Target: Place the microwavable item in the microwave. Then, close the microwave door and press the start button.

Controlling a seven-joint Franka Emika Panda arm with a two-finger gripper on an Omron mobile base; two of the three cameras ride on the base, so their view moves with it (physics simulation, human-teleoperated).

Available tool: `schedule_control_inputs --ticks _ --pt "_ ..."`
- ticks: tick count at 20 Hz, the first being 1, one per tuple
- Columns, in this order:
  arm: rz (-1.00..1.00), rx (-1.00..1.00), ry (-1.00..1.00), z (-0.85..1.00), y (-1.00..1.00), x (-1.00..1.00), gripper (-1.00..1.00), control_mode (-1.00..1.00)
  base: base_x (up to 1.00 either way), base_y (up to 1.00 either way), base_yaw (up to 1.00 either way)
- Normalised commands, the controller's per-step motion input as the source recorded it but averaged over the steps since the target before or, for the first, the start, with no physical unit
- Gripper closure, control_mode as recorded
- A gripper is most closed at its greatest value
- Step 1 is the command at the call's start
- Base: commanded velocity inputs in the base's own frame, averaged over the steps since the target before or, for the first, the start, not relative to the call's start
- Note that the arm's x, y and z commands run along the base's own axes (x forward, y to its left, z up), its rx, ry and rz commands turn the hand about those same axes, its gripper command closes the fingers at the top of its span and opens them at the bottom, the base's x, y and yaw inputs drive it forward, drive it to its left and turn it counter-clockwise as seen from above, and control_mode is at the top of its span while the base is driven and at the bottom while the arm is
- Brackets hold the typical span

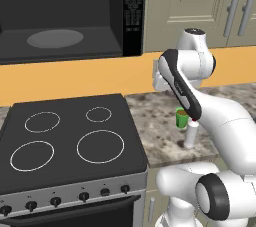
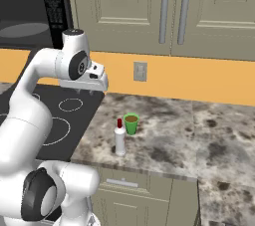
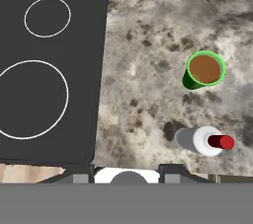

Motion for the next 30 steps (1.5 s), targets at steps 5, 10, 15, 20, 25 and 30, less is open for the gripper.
schedule_control_inputs --ticks 5,10,15,20,25,30 --pt "0.0 0.0 0.02 -0.06 0.0 -0.01 -1.0 -1.0 0.0 0.0 0.0" --pt "0.0 0.0 0.0 -0.49 0.0 0.1 -1.0 -1.0 0.0 0.0 0.0" --pt "0.0 0.0 0.0 -0.65 -0.13 0.18 -1.0 -1.0 0.0 0.0 0.0" --pt "0.0 -0.01 0.05 -0.32 -0.35 0.2 -1.0 -1.0 0.0 0.0 0.0" --pt "0.0 -0.07 0.15 -0.01 -0.21 0.28 -1.0 -1.0 0.0 0.0 0.0" --pt "0.0 -0.11 0.17 0.0 -0.01 0.38 -1.0 -1.0 0.0 0.0 0.0"
